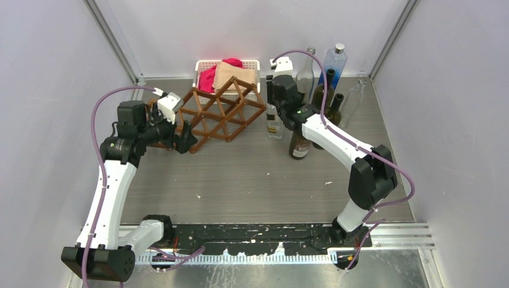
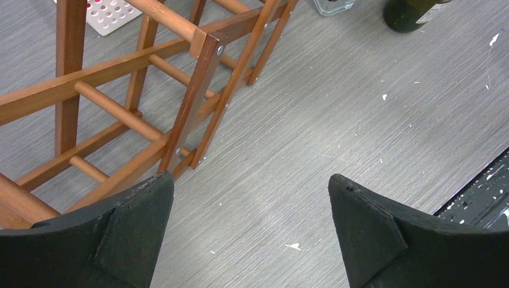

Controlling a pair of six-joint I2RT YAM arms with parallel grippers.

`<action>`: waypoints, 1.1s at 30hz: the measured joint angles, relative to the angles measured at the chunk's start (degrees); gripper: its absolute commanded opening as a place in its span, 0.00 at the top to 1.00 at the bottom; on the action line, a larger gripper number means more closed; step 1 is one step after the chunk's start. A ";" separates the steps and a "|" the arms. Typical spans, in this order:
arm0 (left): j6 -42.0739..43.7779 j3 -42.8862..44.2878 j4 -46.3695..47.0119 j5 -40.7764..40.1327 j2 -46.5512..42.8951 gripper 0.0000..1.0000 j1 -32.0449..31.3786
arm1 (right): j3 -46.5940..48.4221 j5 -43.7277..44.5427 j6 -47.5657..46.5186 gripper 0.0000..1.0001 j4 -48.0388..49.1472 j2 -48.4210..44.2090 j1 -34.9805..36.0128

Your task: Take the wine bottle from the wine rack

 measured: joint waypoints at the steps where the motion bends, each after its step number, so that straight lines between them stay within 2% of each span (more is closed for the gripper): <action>1: 0.00 -0.09 0.09 -0.02 0.00 0.00 0.00 | 0.00 0.20 0.07 0.99 0.46 0.20 -0.22; 7: 0.04 -1.62 1.25 -0.50 0.00 0.00 0.00 | 0.02 1.66 0.33 0.99 3.93 1.70 -1.46; 8: 0.09 -1.86 1.27 -0.57 0.00 0.00 0.00 | 0.02 2.03 0.35 0.96 4.57 1.95 -1.68; 13: 0.24 -2.62 1.51 -0.76 -0.11 0.00 0.00 | -1.14 2.93 0.52 0.72 7.13 2.08 -2.21; 19: 0.39 -2.67 2.97 -0.79 -0.11 0.00 0.00 | -2.14 2.64 1.40 0.19 9.31 1.49 -2.51; 21: 0.42 -2.67 3.52 -0.94 0.02 0.00 0.00 | -2.14 2.43 1.46 0.04 9.79 0.59 -2.51; 22: 0.42 -2.67 3.72 -0.98 0.15 0.00 0.00 | -2.14 2.34 1.70 0.01 9.94 -0.04 -2.51; 28: 0.35 -2.75 5.07 -1.57 1.33 0.00 0.00 | -0.76 1.38 2.75 0.00 8.50 -4.46 -2.51; 33: 0.37 -3.43 5.90 -2.10 1.64 0.00 0.00 | 0.87 0.09 5.25 0.00 3.28 -11.37 -2.45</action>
